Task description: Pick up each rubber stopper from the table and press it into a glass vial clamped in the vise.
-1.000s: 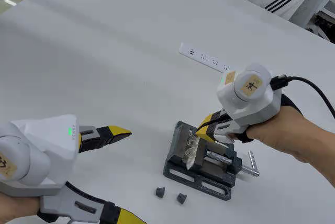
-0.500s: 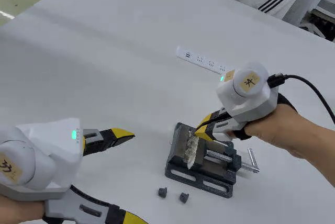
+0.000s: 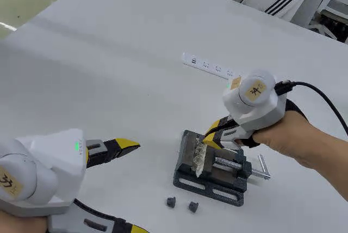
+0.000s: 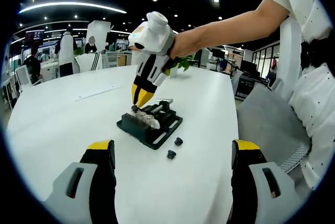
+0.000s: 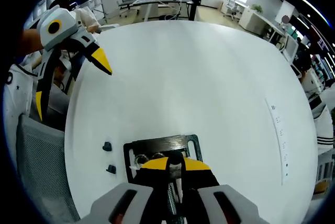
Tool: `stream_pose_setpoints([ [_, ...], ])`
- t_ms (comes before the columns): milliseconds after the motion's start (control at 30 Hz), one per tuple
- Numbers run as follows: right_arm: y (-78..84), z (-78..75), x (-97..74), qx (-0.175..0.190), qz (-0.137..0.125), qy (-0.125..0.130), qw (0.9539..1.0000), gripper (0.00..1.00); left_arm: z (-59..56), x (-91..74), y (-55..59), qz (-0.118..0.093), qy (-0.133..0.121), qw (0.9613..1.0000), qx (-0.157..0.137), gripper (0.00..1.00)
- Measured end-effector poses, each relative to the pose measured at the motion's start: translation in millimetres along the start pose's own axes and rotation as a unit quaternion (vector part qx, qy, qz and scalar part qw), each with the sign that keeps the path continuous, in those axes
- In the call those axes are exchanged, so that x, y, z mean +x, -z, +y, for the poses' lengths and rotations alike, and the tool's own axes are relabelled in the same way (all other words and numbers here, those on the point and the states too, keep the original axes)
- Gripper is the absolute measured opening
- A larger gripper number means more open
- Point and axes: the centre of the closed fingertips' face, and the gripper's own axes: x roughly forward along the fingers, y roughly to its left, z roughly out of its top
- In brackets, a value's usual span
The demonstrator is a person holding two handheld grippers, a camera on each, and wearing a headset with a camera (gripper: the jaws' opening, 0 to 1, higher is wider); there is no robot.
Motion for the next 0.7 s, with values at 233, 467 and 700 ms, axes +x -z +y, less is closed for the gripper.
stream_pose_setpoints([
  [233,1.0,-2.5,-15.8,0.015,-0.022,0.014,0.9995,0.07,-1.0,-0.3,-0.6,0.004,0.0,1.0,0.005,0.9],
  [467,5.1,4.1,-31.8,0.035,-0.053,0.027,0.9976,0.13,-3.3,-0.3,-0.8,0.009,0.001,0.9999,0.011,0.89],
  [700,16.7,11.2,-51.3,0.059,-0.084,0.047,0.9936,0.22,-5.0,0.4,-0.8,0.016,0.005,0.9997,0.015,0.87],
])
